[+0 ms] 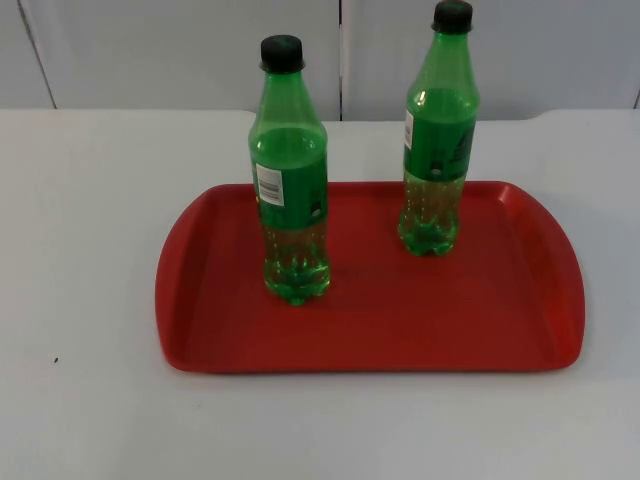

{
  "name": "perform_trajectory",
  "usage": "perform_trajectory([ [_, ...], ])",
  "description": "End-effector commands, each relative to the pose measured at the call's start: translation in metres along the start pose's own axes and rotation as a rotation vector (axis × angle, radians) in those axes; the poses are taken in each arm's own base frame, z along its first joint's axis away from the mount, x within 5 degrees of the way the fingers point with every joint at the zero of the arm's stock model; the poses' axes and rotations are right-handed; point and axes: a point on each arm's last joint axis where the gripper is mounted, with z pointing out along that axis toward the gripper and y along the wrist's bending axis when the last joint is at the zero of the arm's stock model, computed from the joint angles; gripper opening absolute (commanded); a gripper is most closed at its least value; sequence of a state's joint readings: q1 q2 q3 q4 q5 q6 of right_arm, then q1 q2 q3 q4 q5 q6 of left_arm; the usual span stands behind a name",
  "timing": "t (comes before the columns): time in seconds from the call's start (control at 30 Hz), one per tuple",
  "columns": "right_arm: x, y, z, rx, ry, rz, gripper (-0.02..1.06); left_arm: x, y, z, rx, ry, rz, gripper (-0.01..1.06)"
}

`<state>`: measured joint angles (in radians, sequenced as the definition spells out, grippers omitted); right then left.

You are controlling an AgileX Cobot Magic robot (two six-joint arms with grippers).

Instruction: Place the bottle upright on the tray.

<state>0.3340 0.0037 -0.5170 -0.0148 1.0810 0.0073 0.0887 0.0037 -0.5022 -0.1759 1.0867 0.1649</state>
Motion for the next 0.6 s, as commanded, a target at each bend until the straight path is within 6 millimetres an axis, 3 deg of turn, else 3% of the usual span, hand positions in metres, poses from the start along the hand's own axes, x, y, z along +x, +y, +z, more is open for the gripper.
perform_trajectory([
  [0.0, 0.0002, 0.0000, -0.0004, 0.021, -0.006, 0.013, 1.05, 0.0003, 0.0003, 0.0005, -0.005, -0.008, -0.006, 1.05],
  [0.57, 0.0002, 0.0018, -0.0005, 0.227, -0.005, 0.120, 1.05, 0.0003, 0.0003, 0.0005, -0.005, -0.008, -0.006, 1.05],
])
